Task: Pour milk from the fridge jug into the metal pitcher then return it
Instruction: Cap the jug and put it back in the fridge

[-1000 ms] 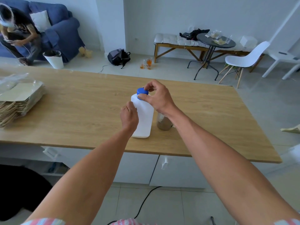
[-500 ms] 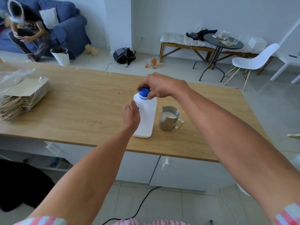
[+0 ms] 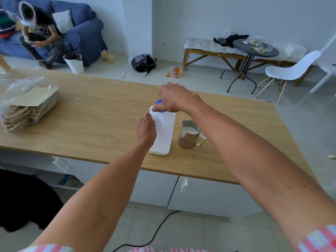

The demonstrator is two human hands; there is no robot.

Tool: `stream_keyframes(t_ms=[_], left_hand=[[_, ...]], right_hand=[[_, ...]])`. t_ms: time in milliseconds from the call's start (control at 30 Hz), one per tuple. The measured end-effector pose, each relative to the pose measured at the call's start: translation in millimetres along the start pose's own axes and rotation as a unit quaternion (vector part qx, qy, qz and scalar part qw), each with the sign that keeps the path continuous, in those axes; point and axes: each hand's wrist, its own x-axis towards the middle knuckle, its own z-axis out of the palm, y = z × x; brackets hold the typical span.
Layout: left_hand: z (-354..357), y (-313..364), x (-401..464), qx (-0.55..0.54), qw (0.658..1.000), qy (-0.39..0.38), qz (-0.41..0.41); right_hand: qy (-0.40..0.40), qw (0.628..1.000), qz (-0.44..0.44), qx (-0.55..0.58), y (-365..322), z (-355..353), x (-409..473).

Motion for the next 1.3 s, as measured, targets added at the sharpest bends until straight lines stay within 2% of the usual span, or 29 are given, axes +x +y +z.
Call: stream_keyframes(t_ms=[167,300,533,733,967,1067,1167,1300], left_hand=[[0,0,0,0.012,1.0,0.005,0.011],[3,-1,-2,0.002,1.0,0.019,0.023],[16,-2,-5,-0.046,0.993,0.108,-0.028],[19,-4,-7,-0.051,0.991,0.122,-0.033],[11,-1,-8,-0.047,0.996,0.065,-0.042],[5,-1,-8,-0.049,0.998,0.016,-0.048],[-2,1,-7,-0.054,0.997,-0.021,-0.051],[-12,9,-8,-0.064,0.995,-0.05,-0.053]], right_hand=[[0.018,0.999,-0.001,-0.028,0,10,1],[0.09,0.991,-0.005,-0.098,7,35,2],[0.162,0.981,0.056,-0.094,-2,47,0],[0.164,0.979,0.111,-0.054,-10,52,-4],[0.12,0.98,0.155,0.038,-7,54,-13],[0.175,0.953,0.182,0.166,0,73,-26],[0.254,0.894,0.186,0.319,4,98,-42],[0.234,0.823,0.235,0.461,-4,136,-59]])
